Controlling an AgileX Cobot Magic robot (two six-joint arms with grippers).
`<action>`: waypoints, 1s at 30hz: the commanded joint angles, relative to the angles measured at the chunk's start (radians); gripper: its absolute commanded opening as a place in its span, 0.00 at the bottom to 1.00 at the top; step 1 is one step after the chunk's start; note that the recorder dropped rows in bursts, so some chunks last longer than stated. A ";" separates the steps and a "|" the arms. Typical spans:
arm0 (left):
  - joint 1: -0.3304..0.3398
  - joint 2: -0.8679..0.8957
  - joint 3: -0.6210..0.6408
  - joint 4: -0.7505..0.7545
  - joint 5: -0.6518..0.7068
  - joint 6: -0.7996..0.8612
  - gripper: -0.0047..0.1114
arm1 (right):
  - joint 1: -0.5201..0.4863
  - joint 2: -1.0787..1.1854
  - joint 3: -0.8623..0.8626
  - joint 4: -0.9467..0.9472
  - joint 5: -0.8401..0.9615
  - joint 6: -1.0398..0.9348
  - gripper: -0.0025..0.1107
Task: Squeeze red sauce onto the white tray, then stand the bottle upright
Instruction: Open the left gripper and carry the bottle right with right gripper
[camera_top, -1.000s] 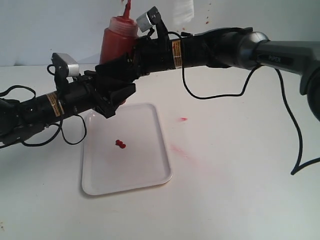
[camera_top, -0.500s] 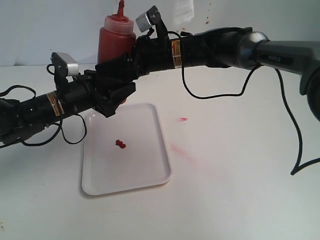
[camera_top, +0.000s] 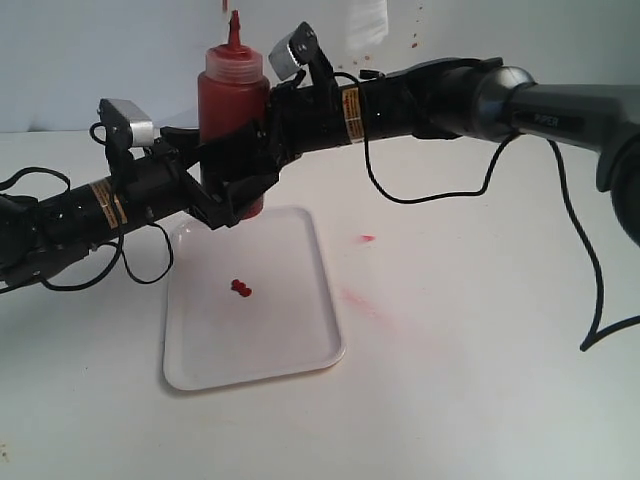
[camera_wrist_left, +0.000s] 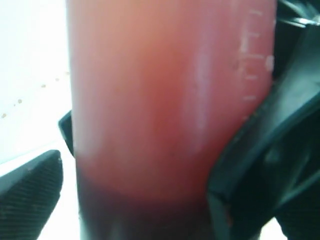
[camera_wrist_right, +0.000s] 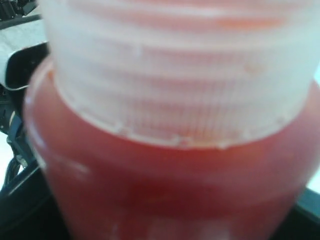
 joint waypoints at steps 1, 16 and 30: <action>-0.009 -0.011 -0.004 -0.024 -0.025 -0.007 0.94 | -0.036 -0.014 -0.007 0.032 -0.023 -0.011 0.02; -0.009 -0.011 -0.004 -0.024 -0.025 -0.002 0.94 | -0.205 -0.006 -0.007 -0.134 0.081 -0.116 0.02; -0.009 -0.011 -0.004 -0.024 -0.025 -0.002 0.94 | -0.229 0.155 -0.007 0.236 0.256 -0.415 0.02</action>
